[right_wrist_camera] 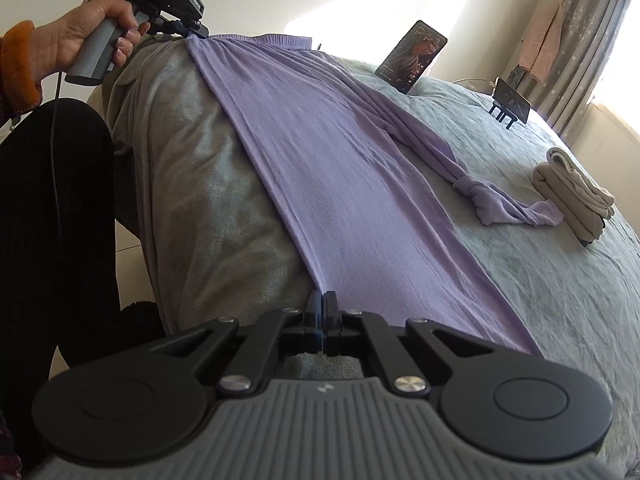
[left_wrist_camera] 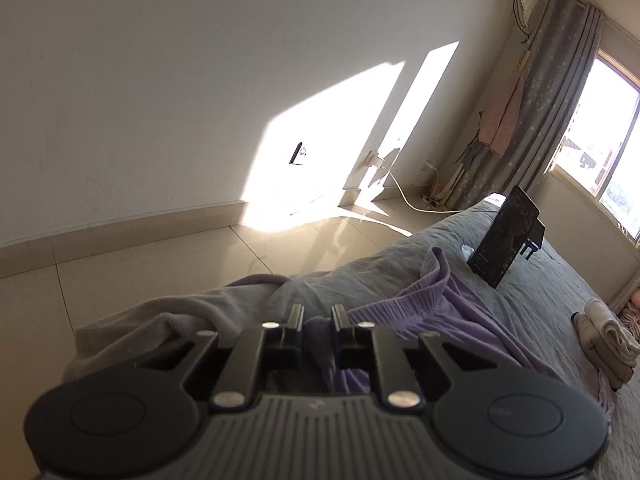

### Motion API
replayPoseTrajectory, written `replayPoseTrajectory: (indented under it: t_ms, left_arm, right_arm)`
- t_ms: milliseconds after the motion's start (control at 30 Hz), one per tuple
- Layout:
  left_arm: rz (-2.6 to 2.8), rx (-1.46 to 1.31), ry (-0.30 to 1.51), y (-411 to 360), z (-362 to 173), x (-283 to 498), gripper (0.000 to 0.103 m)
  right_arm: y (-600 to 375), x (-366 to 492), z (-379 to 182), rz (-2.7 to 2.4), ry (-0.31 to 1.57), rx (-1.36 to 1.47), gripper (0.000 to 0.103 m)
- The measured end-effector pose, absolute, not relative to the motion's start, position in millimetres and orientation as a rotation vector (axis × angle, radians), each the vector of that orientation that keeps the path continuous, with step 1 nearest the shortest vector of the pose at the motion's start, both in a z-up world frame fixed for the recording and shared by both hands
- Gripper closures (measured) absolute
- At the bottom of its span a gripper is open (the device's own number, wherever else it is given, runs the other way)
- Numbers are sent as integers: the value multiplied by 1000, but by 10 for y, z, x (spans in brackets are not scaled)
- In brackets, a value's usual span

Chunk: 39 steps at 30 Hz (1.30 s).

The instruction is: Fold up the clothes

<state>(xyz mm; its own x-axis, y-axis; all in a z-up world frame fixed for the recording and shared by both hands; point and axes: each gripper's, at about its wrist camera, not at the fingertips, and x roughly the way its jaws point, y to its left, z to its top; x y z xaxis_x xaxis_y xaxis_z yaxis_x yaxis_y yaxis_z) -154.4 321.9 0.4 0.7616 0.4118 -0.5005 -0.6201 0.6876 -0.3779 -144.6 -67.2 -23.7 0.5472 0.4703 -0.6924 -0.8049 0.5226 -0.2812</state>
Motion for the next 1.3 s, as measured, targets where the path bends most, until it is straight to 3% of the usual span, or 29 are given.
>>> replayPoseTrajectory:
  t_ms: [100,133,400,467,500,1200,1300]
  left_arm:
    - [595,-555,380,3173,81,-1596,63]
    - [593,-547,373,3150,110,-1612,61]
    - [477,-437,346,2832,329,-1636,45]
    - [416,-403,358,2715,353,-1587,42]
    - [379,-380,371,2643,358,-1551,40]
    - [-269,-124,659,1000,-131,-955,39]
    - [-344,-91,670,850,-174,-988,31]
  right_arm:
    - [-699,-1411,-212,816,616,-589,99]
    - [-715,-1397,-185,820,628,-564,90]
    - [-914,-1342,-10,812,651,-414,84]
    - [-987,-1303,13,779,642,-376,69]
    - [-1014,-1284,15,762,638,-363,67]
    - [-1901,-971,-140,467,807,-108,67]
    - [-2064,-991,-142,437,826,-89,67]
